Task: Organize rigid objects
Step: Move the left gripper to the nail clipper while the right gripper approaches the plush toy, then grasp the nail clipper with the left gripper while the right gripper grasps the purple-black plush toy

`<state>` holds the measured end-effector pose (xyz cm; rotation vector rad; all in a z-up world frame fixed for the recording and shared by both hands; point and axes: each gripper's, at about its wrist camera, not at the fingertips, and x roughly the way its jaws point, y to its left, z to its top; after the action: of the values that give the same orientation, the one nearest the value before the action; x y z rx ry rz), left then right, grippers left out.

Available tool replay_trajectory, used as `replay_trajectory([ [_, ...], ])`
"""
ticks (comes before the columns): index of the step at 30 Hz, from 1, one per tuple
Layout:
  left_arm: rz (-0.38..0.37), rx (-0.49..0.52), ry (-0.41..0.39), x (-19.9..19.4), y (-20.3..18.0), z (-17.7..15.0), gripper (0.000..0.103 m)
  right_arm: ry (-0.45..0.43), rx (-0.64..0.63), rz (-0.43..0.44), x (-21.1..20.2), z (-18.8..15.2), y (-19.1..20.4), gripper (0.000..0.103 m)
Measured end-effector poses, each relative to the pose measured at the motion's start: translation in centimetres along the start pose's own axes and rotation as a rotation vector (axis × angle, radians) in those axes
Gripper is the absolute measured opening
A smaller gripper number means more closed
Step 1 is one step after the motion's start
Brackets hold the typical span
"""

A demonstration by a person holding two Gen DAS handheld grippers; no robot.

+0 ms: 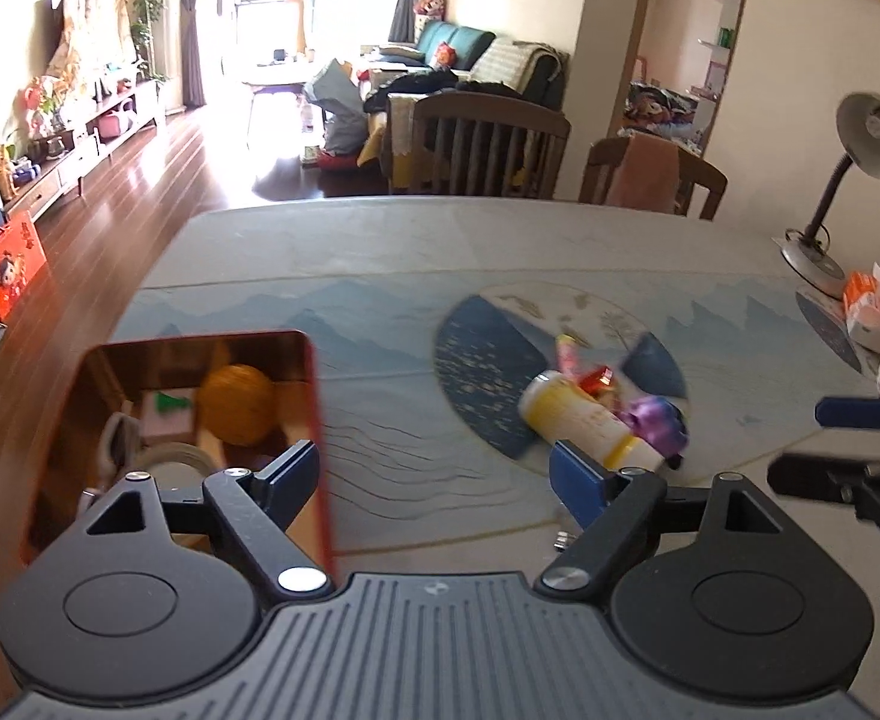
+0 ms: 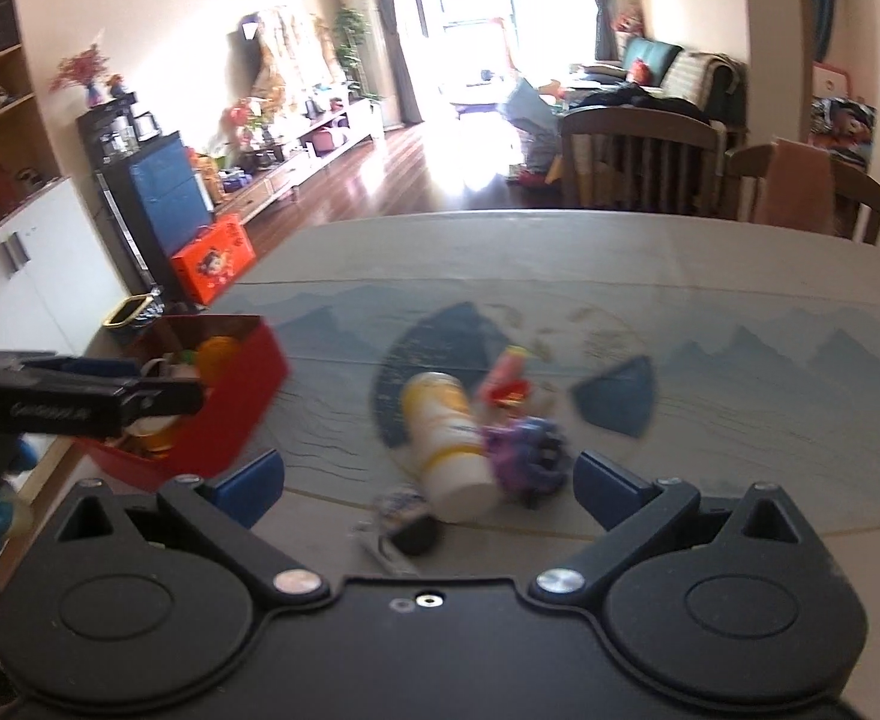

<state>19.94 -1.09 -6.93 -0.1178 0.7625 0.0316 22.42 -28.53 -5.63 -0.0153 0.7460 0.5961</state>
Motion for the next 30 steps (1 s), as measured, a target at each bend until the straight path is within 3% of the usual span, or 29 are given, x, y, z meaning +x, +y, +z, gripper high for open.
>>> replay_trajectory([
  [7,-0.016,0.012,0.099,3.4,-3.6,-1.5,0.084,0.031,-0.008,-0.033,1.0,-0.2,-3.6,0.103],
  [12,-0.038,0.033,0.153,5.6,-5.3,-2.7,0.084,0.051,-0.095,0.011,2.1,-0.1,-4.8,0.101],
  [22,-0.014,0.089,0.202,8.5,-8.2,-4.1,0.084,0.149,-0.173,0.042,5.7,0.3,-6.4,0.094],
  [30,-0.002,0.175,0.193,9.6,-10.0,-4.9,0.084,0.245,-0.295,0.11,8.9,0.7,-6.9,0.085],
])
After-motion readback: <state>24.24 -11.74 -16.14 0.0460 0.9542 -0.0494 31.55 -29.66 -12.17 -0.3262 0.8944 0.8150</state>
